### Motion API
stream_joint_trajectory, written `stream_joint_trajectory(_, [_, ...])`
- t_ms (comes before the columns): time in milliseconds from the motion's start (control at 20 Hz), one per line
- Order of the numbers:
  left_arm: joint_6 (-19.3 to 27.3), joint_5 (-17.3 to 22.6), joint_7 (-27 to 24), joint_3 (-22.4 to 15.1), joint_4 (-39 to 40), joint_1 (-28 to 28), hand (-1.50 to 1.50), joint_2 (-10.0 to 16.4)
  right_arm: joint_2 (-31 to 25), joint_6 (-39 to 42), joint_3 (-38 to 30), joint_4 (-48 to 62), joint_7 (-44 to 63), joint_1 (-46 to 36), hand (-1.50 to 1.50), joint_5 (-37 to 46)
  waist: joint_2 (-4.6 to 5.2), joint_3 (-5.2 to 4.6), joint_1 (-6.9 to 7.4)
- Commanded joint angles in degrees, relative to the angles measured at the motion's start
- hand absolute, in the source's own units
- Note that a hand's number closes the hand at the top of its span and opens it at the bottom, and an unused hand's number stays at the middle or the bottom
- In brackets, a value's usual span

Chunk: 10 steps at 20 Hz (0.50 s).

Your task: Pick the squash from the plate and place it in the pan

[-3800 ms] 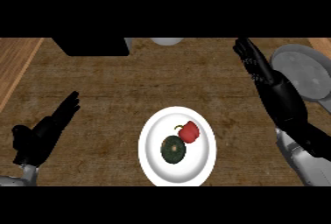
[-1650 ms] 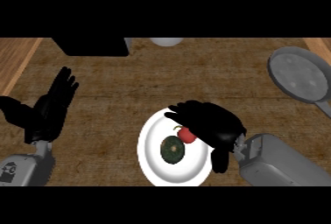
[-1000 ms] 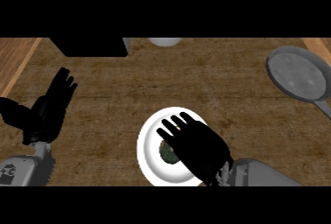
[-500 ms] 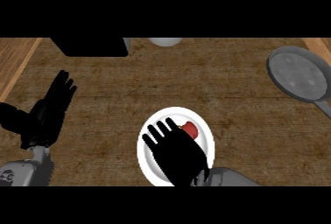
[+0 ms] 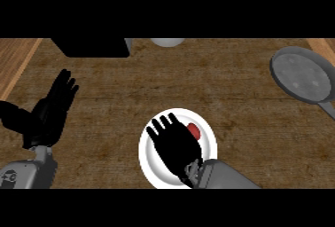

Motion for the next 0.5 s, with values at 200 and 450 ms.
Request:
stream_joint_trajectory(200, [-1.3, -1.6, -0.7, 1.3, 2.0, -0.9, 0.00, -1.1, 0.7, -4.1, -2.3, 9.2, -7.5, 1.0, -1.50, 5.7, 0.04, 0.00, -0.02])
stream_joint_trajectory(450, [-0.1, -3.1, 1.0, 0.6, -1.6, 0.2, 0.00, -2.9, 2.0, -8.7, -2.1, 13.5, -11.3, 2.3, -1.50, 8.9, 0.02, 0.01, 0.01])
